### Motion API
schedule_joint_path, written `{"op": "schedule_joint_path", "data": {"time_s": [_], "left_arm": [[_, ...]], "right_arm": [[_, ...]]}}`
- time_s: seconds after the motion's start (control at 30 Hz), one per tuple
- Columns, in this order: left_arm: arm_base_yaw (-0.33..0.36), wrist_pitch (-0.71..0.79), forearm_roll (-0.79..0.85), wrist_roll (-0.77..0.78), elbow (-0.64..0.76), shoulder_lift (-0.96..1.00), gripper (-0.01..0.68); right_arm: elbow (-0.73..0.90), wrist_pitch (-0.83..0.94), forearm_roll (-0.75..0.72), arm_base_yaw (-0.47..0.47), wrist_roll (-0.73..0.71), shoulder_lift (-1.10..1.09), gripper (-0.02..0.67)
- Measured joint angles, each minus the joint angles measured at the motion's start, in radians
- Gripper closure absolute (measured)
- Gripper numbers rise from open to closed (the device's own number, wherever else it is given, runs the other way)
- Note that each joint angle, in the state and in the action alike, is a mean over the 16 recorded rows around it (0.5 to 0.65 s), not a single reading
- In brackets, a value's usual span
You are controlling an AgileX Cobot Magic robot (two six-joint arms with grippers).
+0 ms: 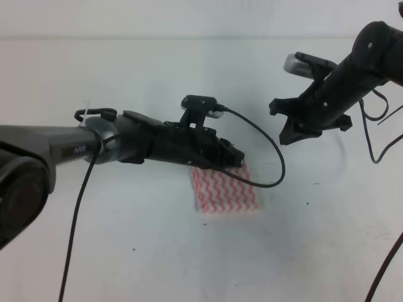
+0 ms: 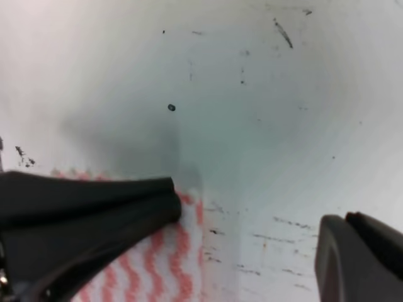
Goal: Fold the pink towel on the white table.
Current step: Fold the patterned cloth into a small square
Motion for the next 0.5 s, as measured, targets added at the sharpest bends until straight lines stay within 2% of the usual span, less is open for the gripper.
{"op": "schedule_joint_path", "data": {"time_s": [0.2, 0.5], "left_arm": [[-0.002, 0.031, 0.051, -0.038, -0.022, -0.017, 0.679], [-0.002, 0.11, 0.193, -0.176, -0.039, -0.031, 0.679]], "right_arm": [[0.0, 0.002, 0.002, 0.0, -0.001, 0.001, 0.667], [0.0, 0.004, 0.018, 0.0, -0.008, 0.001, 0.667]]}}
